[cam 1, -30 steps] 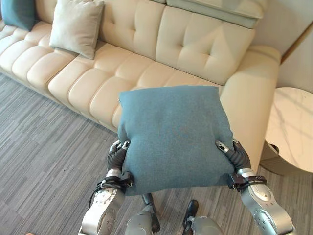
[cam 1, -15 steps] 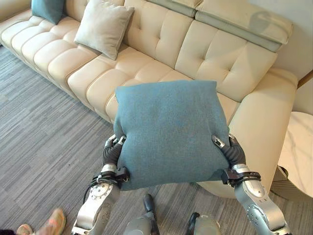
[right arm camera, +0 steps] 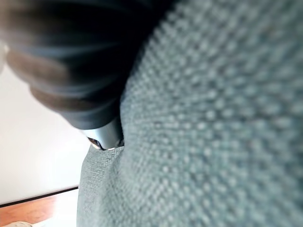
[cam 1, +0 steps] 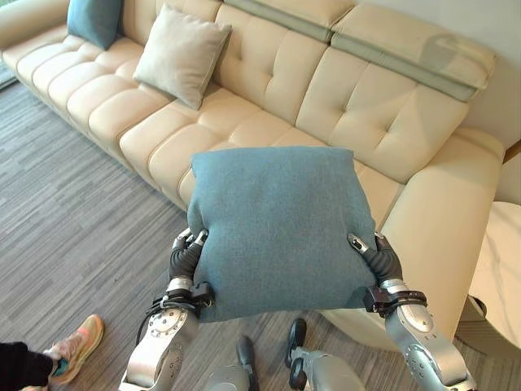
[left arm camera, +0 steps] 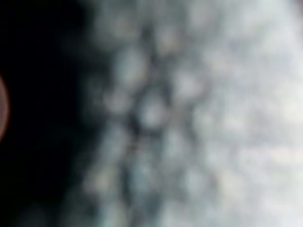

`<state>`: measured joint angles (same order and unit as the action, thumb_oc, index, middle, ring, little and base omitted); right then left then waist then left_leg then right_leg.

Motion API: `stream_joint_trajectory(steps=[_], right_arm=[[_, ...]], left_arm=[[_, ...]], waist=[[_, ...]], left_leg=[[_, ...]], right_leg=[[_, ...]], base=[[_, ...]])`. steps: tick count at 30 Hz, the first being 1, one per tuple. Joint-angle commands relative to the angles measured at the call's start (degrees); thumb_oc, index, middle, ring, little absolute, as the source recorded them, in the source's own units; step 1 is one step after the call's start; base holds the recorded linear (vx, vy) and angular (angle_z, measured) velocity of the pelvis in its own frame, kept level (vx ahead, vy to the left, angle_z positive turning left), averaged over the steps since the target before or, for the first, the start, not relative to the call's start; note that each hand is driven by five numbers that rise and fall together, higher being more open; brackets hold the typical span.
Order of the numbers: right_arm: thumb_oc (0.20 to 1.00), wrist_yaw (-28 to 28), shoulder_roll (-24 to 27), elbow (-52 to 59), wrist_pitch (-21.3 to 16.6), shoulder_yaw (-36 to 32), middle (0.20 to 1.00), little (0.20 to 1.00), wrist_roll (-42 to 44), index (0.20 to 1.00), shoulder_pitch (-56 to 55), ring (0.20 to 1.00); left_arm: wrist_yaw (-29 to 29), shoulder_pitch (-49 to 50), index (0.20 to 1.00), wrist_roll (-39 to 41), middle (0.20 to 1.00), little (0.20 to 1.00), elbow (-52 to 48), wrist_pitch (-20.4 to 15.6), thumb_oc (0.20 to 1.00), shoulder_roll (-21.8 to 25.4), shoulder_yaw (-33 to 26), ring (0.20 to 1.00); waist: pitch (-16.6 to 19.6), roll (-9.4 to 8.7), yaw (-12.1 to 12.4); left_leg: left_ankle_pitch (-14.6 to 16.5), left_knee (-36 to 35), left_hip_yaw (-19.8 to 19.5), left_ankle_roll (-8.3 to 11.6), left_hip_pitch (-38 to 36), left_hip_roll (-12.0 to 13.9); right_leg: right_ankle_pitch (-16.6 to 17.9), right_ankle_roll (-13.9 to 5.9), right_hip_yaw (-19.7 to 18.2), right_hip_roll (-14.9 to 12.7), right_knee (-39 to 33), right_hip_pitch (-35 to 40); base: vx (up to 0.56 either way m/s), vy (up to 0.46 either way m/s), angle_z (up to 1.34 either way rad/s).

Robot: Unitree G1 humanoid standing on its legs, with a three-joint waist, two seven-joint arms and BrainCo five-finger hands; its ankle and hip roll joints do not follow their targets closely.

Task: Pick up all the scattered cushions and arrange them neatly on the sofa.

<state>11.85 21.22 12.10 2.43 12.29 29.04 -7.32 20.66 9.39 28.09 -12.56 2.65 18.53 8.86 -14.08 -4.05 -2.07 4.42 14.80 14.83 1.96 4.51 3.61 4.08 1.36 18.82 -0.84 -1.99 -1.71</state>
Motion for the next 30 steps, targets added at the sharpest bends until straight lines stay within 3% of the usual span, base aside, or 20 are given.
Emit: stream_joint_trajectory(steps=[1,3,6,8,9,10,11,12,16,18,20,26,28,29,30], right_arm=[[0.200,-3.5,-0.9,6.5,-6.6,1.9,0.200,0.200,2.3,0.200,4.5,0.200],[0.200,-3.6,-0.8,6.4,-6.4,2.3,0.200,0.200,2.3,0.200,4.6,0.200],[0.200,-4.0,-0.9,6.2,-6.3,2.7,0.200,0.200,2.0,0.200,4.3,0.200],[0.200,-4.0,-0.8,6.0,-6.2,2.7,0.200,0.200,1.8,0.200,4.3,0.200],[0.200,-3.8,-0.9,5.6,-6.2,3.0,0.200,0.200,1.4,0.200,4.4,0.200],[0.200,-4.1,-0.6,5.3,-5.9,3.2,0.200,0.200,1.2,0.200,4.0,0.200],[0.200,-4.1,-0.6,5.3,-5.9,3.2,0.200,0.200,1.2,0.200,4.0,0.200],[0.200,-4.0,-0.1,5.2,-5.8,2.7,0.200,0.200,0.8,0.200,3.8,0.200],[0.200,-4.0,0.3,5.0,-5.4,2.2,0.200,0.200,0.5,0.200,3.3,0.200],[0.200,-5.1,0.3,5.3,-4.7,1.4,0.200,0.200,-0.5,0.200,2.0,0.200],[0.200,-5.5,0.2,5.3,-4.4,1.3,0.200,0.200,-1.1,0.200,1.4,0.200],[0.200,-6.5,-2.3,3.4,-3.1,1.5,0.200,0.200,-3.7,0.200,2.1,0.200],[0.200,-6.0,-3.4,1.9,-3.4,2.1,0.200,0.200,-3.8,0.200,3.5,0.200],[0.200,-5.6,-4.3,0.4,-3.2,3.0,0.200,0.200,-3.9,0.200,4.8,0.200],[0.200,-5.6,-4.3,0.4,-3.2,3.0,0.200,0.200,-3.9,0.200,4.8,0.200]], left_arm=[[-2.9,-4.2,0.200,-0.8,0.200,0.200,-6.8,-5.8,0.200,-2.1,2.9,0.200],[-2.6,-3.8,0.200,-0.5,0.200,0.200,-6.7,-5.6,0.200,-2.3,2.6,0.200],[-2.7,-2.3,0.200,-0.5,0.200,0.200,-7.2,-5.4,0.200,-2.4,2.2,0.200],[-2.7,-2.0,0.200,-0.7,0.200,0.200,-7.3,-5.3,0.200,-2.5,2.4,0.200],[-2.3,-2.0,0.200,-1.0,0.200,0.200,-7.2,-5.2,0.200,-2.9,2.4,0.200],[-2.2,-1.1,0.200,-1.0,0.200,0.200,-7.1,-5.5,0.200,-3.3,2.9,0.200],[-2.2,-1.1,0.200,-1.0,0.200,0.200,-7.1,-5.5,0.200,-3.3,2.9,0.200],[-2.1,-1.2,0.200,-1.1,0.200,0.200,-6.8,-5.4,0.200,-3.4,3.3,0.200],[-2.1,-1.6,0.200,-1.6,0.200,0.200,-6.4,-5.4,0.200,-3.5,3.7,0.200],[-2.7,-1.2,0.200,-2.0,0.200,0.200,-6.0,-5.3,0.200,-3.3,3.7,0.200],[-3.1,-1.1,0.200,-2.0,0.200,0.200,-5.8,-5.2,0.200,-3.2,4.0,0.200],[-5.1,-2.5,0.200,-2.8,0.200,0.200,-4.5,-4.4,0.200,0.5,3.3,0.200],[-4.4,-3.0,0.200,-2.7,0.200,0.200,-4.2,-4.6,0.200,1.0,2.3,0.200],[-4.0,-3.1,0.200,-3.0,0.200,0.200,-3.8,-4.6,0.200,1.1,1.7,0.200],[-4.0,-3.1,0.200,-3.0,0.200,0.200,-3.8,-4.6,0.200,1.1,1.7,0.200]], waist=[[1.7,0.85,0.1],[1.5,0.40,0.1],[1.9,-0.68,0.3],[2.0,-1.20,0.3],[2.2,-0.92,0.6],[2.3,-0.16,0.3],[2.3,-0.15,0.1],[2.4,0.53,-0.6],[2.7,1.58,-1.0],[3.7,2.33,-1.3],[4.1,2.39,-1.4],[5.3,2.41,-1.2],[5.1,2.56,0.0],[5.4,2.18,0.7],[5.4,2.19,0.7]], left_leg=[[-0.3,15.3,-2.5,2.58,-1.4,0.1],[0.9,13.1,-4.2,1.25,0.5,-0.3],[4.0,4.1,-7.2,-0.80,1.3,-1.3],[2.2,0.0,-9.0,-1.17,1.8,-1.9],[-1.3,-5.8,-13.0,-0.42,2.5,-1.9],[-7.3,-15.7,-18.0,0.93,1.7,-1.0],[-7.6,-15.9,-18.1,0.92,1.7,-1.0],[-9.1,-19.8,-21.2,2.18,3.0,-0.7],[-9.4,-19.8,-22.6,3.32,4.4,-1.5],[-9.8,-19.8,-23.5,2.56,2.6,-2.5],[-9.7,-19.8,-23.5,2.03,1.8,-3.0],[-6.0,-19.8,-15.4,-2.41,-1.1,-4.5],[-4.7,-19.8,-12.1,-3.14,-1.6,-4.0],[-3.6,-19.8,-9.4,-2.79,-2.3,-3.5],[-3.6,-19.8,-9.4,-2.78,-2.3,-3.5]], right_leg=[[-8.9,-1.47,-1.7,3.1,-2.3,4.4],[-9.2,-1.54,-3.0,2.6,-2.7,5.4],[-9.8,-2.24,-5.3,1.1,-2.2,6.1],[-9.3,-2.06,-5.8,0.5,-2.3,5.9],[-9.6,-1.99,-7.1,0.7,-2.0,6.0],[-10.6,-1.34,-8.8,0.9,-1.6,6.6],[-10.5,-1.34,-8.7,0.9,-1.6,6.5],[-11.3,-1.51,-10.1,0.7,-1.7,7.6],[-11.4,-2.38,-12.0,0.3,-2.4,9.1],[-12.1,-3.34,-14.4,-0.7,-1.8,10.7],[-12.1,-3.93,-14.9,-1.5,-1.4,10.7],[-11.2,-7.30,-19.7,-4.7,7.1,4.0],[-11.0,-7.76,-15.4,-5.7,10.4,1.4],[-9.8,-7.87,-9.9,-6.2,8.3,1.2],[-9.8,-7.87,-9.9,-6.2,8.3,1.2]], base=[[0.21,-0.097,-0.20],[0.16,-0.011,-0.30],[0.20,0.039,-0.42],[0.11,0.048,-0.48],[0.27,0.115,-0.49],[0.27,0.116,-0.44],[0.33,0.194,-0.55],[0.15,0.110,-0.45],[0.21,0.204,-0.32],[0.38,0.387,-0.44],[0.28,0.316,-0.53],[0.20,0.342,-0.75],[0.08,0.203,-1.27],[0.06,0.102,-1.36],[0.06,0.056,-1.26]])
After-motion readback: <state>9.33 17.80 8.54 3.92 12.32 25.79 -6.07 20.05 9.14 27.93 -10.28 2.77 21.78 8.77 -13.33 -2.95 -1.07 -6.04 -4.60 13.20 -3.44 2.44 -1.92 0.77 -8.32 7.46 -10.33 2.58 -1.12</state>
